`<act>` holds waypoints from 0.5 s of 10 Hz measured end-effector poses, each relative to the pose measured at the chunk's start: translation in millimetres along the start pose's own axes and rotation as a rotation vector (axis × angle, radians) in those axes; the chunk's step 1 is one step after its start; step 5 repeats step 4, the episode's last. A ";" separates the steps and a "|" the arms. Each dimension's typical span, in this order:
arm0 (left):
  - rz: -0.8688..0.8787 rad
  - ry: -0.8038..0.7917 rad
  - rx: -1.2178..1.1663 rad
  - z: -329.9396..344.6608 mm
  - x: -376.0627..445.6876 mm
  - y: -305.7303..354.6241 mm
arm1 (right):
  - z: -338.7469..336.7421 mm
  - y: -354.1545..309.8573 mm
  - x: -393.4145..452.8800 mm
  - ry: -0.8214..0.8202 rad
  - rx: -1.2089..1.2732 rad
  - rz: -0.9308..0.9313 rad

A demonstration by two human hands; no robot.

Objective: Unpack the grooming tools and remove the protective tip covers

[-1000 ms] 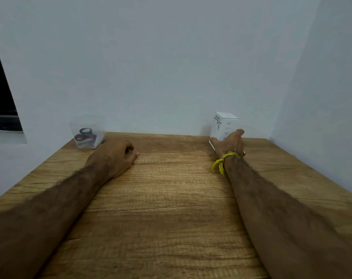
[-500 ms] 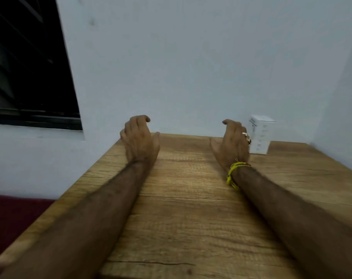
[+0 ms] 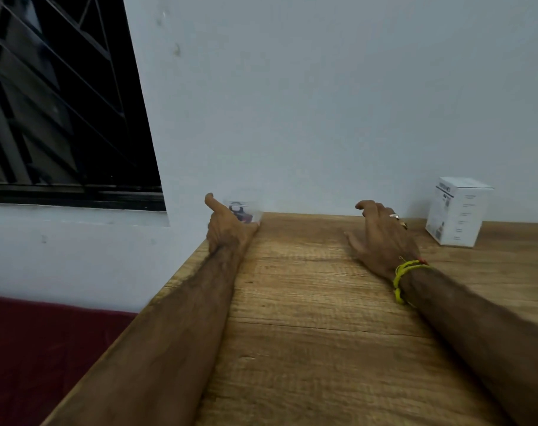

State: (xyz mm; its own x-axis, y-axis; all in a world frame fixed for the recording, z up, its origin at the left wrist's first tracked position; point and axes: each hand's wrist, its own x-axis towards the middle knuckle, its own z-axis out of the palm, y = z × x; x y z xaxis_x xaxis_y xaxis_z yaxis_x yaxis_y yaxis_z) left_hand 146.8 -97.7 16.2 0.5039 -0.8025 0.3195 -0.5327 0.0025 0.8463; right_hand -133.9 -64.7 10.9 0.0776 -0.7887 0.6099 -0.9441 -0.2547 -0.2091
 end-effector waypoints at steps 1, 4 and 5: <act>0.078 -0.011 0.003 3.4 -2.1 0.1 | 0.2 0.4 -0.2 -0.001 0.006 0.004; 0.116 -0.014 0.058 1.9 -9.3 4.9 | -1.7 -1.1 -0.2 -0.028 0.021 0.064; 0.116 -0.014 0.058 1.9 -9.3 4.9 | -1.7 -1.1 -0.2 -0.028 0.021 0.064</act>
